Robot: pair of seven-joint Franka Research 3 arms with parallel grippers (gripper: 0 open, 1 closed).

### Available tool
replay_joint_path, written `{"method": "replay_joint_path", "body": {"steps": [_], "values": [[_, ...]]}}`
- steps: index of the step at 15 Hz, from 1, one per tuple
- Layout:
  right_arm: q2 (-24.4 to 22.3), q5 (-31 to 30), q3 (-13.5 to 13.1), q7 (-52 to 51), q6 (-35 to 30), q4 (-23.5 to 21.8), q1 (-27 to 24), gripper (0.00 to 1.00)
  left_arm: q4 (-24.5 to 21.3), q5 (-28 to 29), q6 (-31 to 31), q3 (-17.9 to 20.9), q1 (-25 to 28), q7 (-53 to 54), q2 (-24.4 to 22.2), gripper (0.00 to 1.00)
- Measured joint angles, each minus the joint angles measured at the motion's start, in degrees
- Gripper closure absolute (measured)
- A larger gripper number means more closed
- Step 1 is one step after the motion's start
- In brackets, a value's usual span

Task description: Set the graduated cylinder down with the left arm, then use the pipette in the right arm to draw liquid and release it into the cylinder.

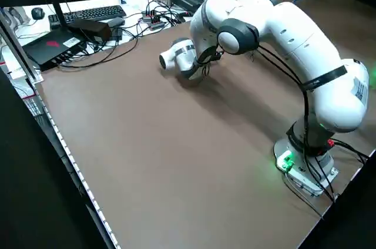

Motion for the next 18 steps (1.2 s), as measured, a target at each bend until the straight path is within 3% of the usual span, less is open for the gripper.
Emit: {"method": "replay_joint_path", "body": {"steps": [2,4,9,11,12,13,18], "values": [[0.00,0.00,0.00,0.00,0.00,0.00,0.00,0.72,0.08,-0.06,-0.04,-0.01,0.02,-0.14,0.00,0.01],[0.01,0.00,0.00,0.00,0.00,0.00,0.01,0.72,0.15,-0.11,-0.55,-0.01,0.21,-0.94,0.00,0.14],[0.01,0.00,0.00,0.00,0.00,0.00,0.03,0.72,0.43,-0.23,-1.09,-0.01,1.06,-3.79,-0.13,0.26],[0.01,0.00,0.00,0.00,-0.01,0.00,0.03,0.72,0.45,-0.23,-1.76,0.00,2.15,-4.27,-0.20,0.49],[0.01,0.00,0.00,0.00,-0.01,0.00,0.03,0.72,0.45,-0.23,-2.10,0.00,2.43,-4.27,-0.21,0.49],[0.01,0.00,0.00,0.00,-0.01,0.01,0.03,0.72,0.46,-0.23,-2.23,0.00,2.58,-4.26,-0.22,0.56],[0.02,0.00,0.00,0.00,0.00,0.20,0.03,0.72,0.60,-0.23,-2.28,-0.14,2.20,-4.26,-0.25,0.59]]}}
